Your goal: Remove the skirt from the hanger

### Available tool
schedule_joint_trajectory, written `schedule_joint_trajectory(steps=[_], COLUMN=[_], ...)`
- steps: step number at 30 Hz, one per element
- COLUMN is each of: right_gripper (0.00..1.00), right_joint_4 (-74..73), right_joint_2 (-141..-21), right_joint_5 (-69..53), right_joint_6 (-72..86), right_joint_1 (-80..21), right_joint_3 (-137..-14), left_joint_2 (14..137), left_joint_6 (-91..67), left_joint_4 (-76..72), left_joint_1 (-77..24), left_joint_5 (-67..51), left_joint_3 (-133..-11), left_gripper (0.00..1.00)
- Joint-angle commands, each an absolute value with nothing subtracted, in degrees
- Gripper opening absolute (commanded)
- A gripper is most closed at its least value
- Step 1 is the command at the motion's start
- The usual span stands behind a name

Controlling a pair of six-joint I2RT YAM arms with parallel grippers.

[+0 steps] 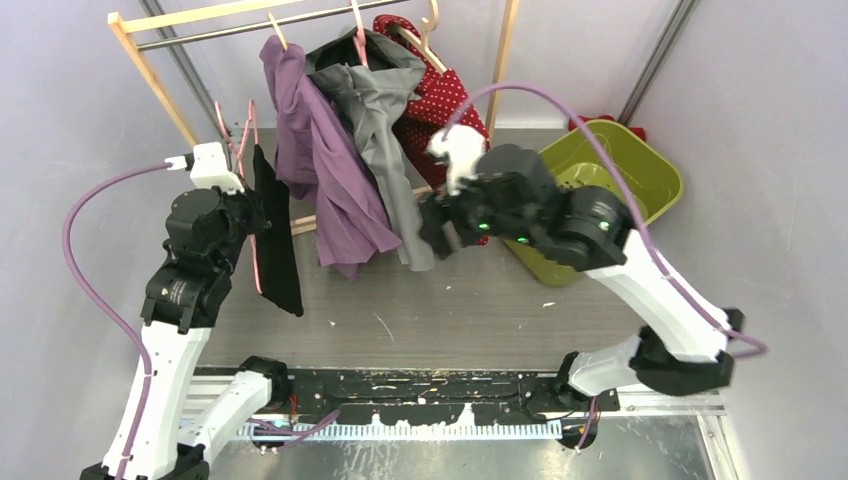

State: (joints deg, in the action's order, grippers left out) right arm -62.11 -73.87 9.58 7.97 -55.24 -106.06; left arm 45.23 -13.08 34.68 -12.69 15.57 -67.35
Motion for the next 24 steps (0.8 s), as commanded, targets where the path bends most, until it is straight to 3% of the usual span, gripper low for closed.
schedule_joint_trajectory(steps=[1,9,17,24], right_gripper=[0.82,0.85,0.85,0.86], right_joint_4=[-62.33,-60.06,-46.01,-25.21], right_joint_2=[-85.55,-102.04,-103.47,-99.95], right_joint_5=[13.58,9.85,7.9,9.73], right_joint_6=[5.04,0.5,3.03,-1.74], right_joint_1=[-66.53,-79.94,-80.08,-80.08], right_joint_3=[-120.61,-134.92,-122.85,-106.01], left_joint_2=[44.34,43.34,42.82,42.89], left_joint_6=[-13.1,-14.32,-16.26,-18.16], left_joint_4=[32.57,34.18,35.2,36.16], left_joint_1=[-12.77,-12.83,-12.8,-12.83], left_joint_5=[13.83,13.1,11.59,10.3], left_joint_3=[-71.17,-72.96,-74.22,-75.89], left_gripper=[0.0,0.0,0.0,0.0])
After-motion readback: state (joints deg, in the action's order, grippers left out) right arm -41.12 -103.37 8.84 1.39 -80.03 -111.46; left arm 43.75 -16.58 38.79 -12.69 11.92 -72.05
